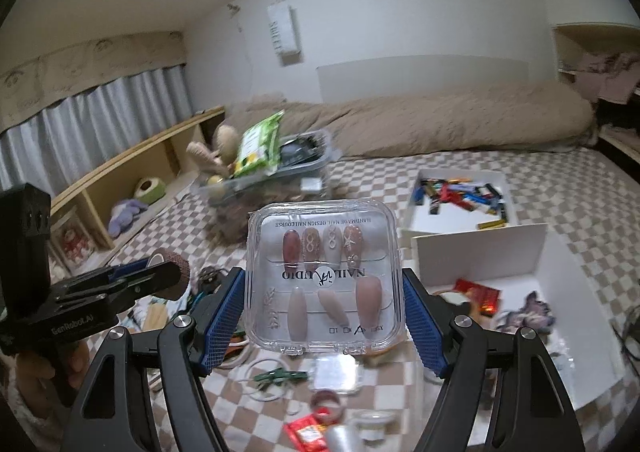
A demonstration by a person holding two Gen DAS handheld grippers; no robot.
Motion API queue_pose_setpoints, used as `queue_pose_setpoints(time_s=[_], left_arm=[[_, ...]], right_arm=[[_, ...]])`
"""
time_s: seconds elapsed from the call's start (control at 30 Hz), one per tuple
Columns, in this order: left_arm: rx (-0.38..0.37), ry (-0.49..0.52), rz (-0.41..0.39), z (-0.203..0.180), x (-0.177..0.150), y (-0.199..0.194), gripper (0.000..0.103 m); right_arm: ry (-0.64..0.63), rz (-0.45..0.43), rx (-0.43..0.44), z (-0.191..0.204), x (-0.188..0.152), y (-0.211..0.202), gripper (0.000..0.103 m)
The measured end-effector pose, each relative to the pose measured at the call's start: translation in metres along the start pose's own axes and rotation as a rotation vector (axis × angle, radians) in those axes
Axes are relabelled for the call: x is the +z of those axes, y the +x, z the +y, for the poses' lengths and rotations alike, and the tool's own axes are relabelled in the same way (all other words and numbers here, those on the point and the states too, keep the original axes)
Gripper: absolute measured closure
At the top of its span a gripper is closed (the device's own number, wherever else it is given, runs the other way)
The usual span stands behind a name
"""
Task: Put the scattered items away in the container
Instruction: 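Carry the nail case and tape roll over the white shoe box and release both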
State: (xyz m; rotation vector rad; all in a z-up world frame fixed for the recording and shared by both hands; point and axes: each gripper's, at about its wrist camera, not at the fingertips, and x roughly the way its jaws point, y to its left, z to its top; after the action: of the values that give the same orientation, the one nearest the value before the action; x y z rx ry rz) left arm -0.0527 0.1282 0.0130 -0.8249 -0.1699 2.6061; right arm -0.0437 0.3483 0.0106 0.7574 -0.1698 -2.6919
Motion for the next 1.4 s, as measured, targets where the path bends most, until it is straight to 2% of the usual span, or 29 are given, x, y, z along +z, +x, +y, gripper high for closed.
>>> queue_pose_setpoints(time_s=[0.37,0.6,0.93,1.17,1.4], left_arm=[[-0.094,0.041,0.02,-0.05,0.007,0.027,0.058],[-0.163,0.099,0.04,-0.088,0.002,0.045,0.058],[-0.236,0.129,0.125,-0.128,-0.012,0.084,0.058],[-0.258,0.16,0.179,-0.151,-0.022,0.115,0.058],[-0.28,0.179,0.239,-0.169,-0.032,0.144,0.058]], right_arm=[[0.052,-0.031,-0.157,-0.069,0.001,-0.032,0.027],[0.094,-0.013,-0.211,-0.107,-0.01,-0.04,0.027],[0.153,0.094,-0.273,-0.155,-0.043,-0.021,0.027],[0.179,0.182,-0.31,-0.18,-0.064,0.0,0.027],[0.151,0.252,-0.328,-0.193,-0.076,0.013,0.027]])
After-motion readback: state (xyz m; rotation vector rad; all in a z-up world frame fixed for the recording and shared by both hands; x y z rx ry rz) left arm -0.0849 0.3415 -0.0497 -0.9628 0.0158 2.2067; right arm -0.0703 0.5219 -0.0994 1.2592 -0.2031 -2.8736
